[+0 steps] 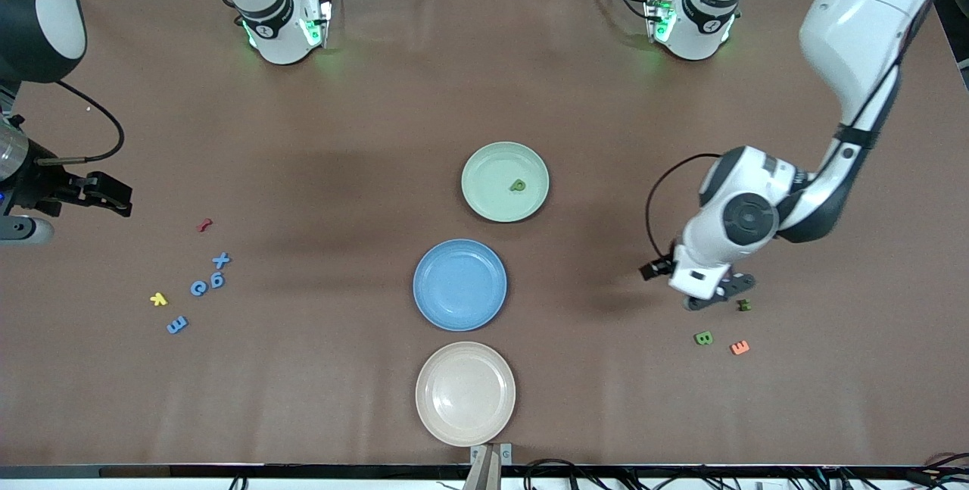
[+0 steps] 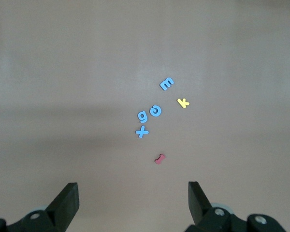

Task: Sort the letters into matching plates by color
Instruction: 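Open the left gripper to drop the letter on the plate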

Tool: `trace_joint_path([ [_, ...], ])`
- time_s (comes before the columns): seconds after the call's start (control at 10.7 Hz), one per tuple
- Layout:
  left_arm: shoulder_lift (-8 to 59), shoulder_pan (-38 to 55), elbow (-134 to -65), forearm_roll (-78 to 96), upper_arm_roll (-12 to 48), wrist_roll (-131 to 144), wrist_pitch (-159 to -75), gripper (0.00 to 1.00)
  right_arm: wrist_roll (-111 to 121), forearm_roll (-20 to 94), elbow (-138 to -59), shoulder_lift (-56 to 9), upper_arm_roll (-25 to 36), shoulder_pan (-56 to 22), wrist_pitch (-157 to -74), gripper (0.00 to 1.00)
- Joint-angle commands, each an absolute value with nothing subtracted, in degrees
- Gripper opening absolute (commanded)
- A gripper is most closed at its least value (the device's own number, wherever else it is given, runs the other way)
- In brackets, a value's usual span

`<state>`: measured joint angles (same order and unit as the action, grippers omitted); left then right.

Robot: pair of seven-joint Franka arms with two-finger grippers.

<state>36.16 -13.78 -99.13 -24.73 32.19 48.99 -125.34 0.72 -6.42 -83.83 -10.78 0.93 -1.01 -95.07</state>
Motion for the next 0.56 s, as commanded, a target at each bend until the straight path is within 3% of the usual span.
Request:
trace_joint_path([
  [0.0, 37.26, -17.13, -95.46, -26.19, 28.41, 37.13, -124.8, 1.0, 0.18, -5.89, -85.87, -10.28, 0.44, -0.44, -97.29, 1.0],
  [0.19, 38.75, -17.05, -93.44, -25.93, 24.27, 31.14, -125.15, 1.0, 0.18, -5.89, -85.87, -10.28, 0.44, -0.44, -97.3, 1.0],
  [0.47, 42.09, -16.96, -87.72, -25.49, 22.77, 25.67, -125.24, 1.0, 0.18, -5.89, -85.87, -10.28, 0.44, -0.44, -97.38, 1.0],
])
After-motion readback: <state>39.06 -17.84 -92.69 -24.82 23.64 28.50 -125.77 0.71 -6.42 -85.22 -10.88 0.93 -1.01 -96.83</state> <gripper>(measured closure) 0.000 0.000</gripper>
